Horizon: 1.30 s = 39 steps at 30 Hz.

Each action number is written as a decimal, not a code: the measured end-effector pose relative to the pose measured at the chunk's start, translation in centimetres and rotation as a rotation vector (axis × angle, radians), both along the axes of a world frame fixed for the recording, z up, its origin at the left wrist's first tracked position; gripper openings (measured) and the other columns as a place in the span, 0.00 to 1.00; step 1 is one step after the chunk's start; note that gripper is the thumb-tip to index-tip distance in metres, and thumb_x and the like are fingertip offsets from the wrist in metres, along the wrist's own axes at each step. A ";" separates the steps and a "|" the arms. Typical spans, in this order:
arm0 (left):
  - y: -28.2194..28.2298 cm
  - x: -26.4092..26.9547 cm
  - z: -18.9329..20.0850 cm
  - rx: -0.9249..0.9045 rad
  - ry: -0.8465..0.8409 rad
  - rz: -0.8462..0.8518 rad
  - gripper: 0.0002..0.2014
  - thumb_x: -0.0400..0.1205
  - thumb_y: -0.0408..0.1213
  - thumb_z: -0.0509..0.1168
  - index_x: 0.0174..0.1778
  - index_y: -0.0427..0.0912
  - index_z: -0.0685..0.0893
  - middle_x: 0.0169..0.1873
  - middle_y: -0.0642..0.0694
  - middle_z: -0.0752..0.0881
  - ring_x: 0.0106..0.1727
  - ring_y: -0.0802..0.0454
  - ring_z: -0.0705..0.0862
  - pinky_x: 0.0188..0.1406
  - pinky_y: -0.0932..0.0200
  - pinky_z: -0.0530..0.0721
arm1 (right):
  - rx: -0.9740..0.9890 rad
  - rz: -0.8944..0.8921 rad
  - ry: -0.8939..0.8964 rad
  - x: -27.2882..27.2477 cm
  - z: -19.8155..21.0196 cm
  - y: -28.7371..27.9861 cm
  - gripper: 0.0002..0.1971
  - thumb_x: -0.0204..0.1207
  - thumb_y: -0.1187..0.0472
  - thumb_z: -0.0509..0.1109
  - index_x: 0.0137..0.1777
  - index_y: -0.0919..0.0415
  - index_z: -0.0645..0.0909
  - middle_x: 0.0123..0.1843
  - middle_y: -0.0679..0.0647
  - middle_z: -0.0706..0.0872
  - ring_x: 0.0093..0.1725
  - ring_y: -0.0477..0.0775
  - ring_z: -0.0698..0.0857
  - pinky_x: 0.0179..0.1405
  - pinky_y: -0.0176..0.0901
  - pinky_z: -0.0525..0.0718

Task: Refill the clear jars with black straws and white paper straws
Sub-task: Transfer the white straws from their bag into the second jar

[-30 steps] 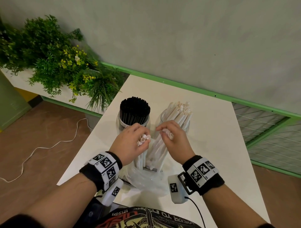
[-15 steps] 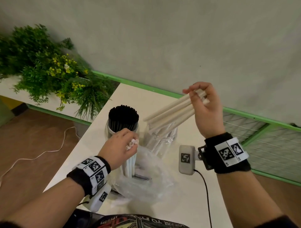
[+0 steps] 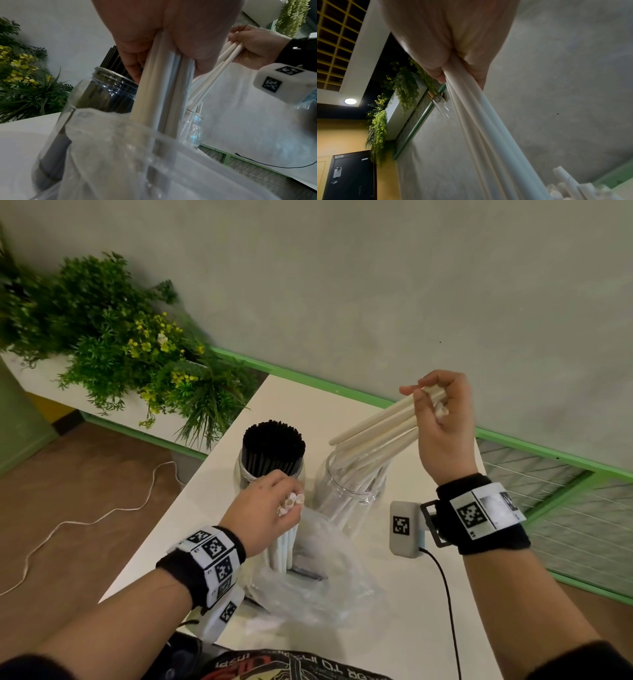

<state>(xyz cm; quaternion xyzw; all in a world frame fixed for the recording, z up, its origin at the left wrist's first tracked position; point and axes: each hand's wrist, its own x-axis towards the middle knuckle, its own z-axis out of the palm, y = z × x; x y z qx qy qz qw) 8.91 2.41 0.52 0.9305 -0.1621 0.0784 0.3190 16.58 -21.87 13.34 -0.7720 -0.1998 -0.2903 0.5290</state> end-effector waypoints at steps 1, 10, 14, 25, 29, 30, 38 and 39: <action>0.0 0.0 0.0 -0.001 0.001 0.001 0.16 0.78 0.54 0.53 0.52 0.50 0.80 0.48 0.55 0.77 0.46 0.54 0.78 0.44 0.61 0.71 | -0.006 0.001 -0.005 0.1 0.0 -0.1 0.18 0.83 0.68 0.61 0.52 0.37 0.72 0.58 0.69 0.79 0.55 0.48 0.87 0.57 0.49 0.82; -0.5 0.0 0.2 0.000 -0.019 0.003 0.17 0.78 0.53 0.54 0.51 0.49 0.81 0.48 0.57 0.76 0.45 0.56 0.76 0.41 0.70 0.67 | -0.119 -0.025 0.033 1.9 -2.4 0.7 0.21 0.80 0.71 0.62 0.50 0.37 0.72 0.56 0.56 0.78 0.56 0.57 0.86 0.56 0.40 0.80; -0.7 -0.1 0.2 -0.002 -0.036 0.008 0.14 0.78 0.51 0.55 0.49 0.49 0.81 0.46 0.56 0.76 0.43 0.58 0.76 0.41 0.77 0.66 | -0.165 -0.049 0.072 2.7 -4.5 2.2 0.11 0.78 0.76 0.65 0.53 0.62 0.79 0.55 0.58 0.78 0.50 0.27 0.79 0.49 0.16 0.69; -0.6 -0.1 -0.1 0.011 -0.037 0.028 0.15 0.78 0.51 0.54 0.51 0.49 0.80 0.48 0.59 0.74 0.45 0.58 0.75 0.46 0.64 0.68 | -0.209 -0.190 0.116 2.8 -8.8 -2.2 0.12 0.85 0.60 0.60 0.62 0.62 0.81 0.58 0.54 0.81 0.58 0.45 0.78 0.60 0.35 0.77; -0.6 0.0 -0.2 0.013 -0.031 0.026 0.15 0.78 0.51 0.54 0.52 0.49 0.80 0.48 0.58 0.74 0.46 0.57 0.75 0.47 0.64 0.69 | -0.079 -0.268 0.371 1.3 -11.3 -4.2 0.15 0.81 0.71 0.61 0.65 0.59 0.77 0.61 0.56 0.78 0.58 0.48 0.78 0.63 0.48 0.79; -0.6 0.0 -0.2 0.012 -0.029 0.025 0.15 0.78 0.52 0.54 0.52 0.50 0.80 0.48 0.58 0.75 0.46 0.57 0.75 0.46 0.64 0.69 | -0.099 -0.235 0.468 1.0 -11.8 -4.4 0.17 0.81 0.71 0.63 0.68 0.59 0.74 0.63 0.55 0.77 0.59 0.50 0.77 0.62 0.49 0.79; -0.6 -0.1 -0.1 0.027 -0.008 0.027 0.16 0.77 0.53 0.53 0.52 0.51 0.79 0.48 0.58 0.74 0.46 0.57 0.75 0.45 0.63 0.69 | -0.261 -0.131 0.778 3.2 -14.0 -1.5 0.47 0.59 0.37 0.72 0.78 0.57 0.66 0.73 0.58 0.69 0.74 0.58 0.69 0.74 0.60 0.70; -0.6 -0.1 -0.1 0.028 -0.007 0.028 0.16 0.77 0.53 0.53 0.52 0.51 0.80 0.48 0.58 0.74 0.47 0.57 0.75 0.45 0.63 0.69 | -0.252 -0.159 0.780 3.6 -14.1 -1.0 0.47 0.60 0.38 0.74 0.78 0.58 0.67 0.73 0.59 0.70 0.74 0.59 0.68 0.75 0.61 0.69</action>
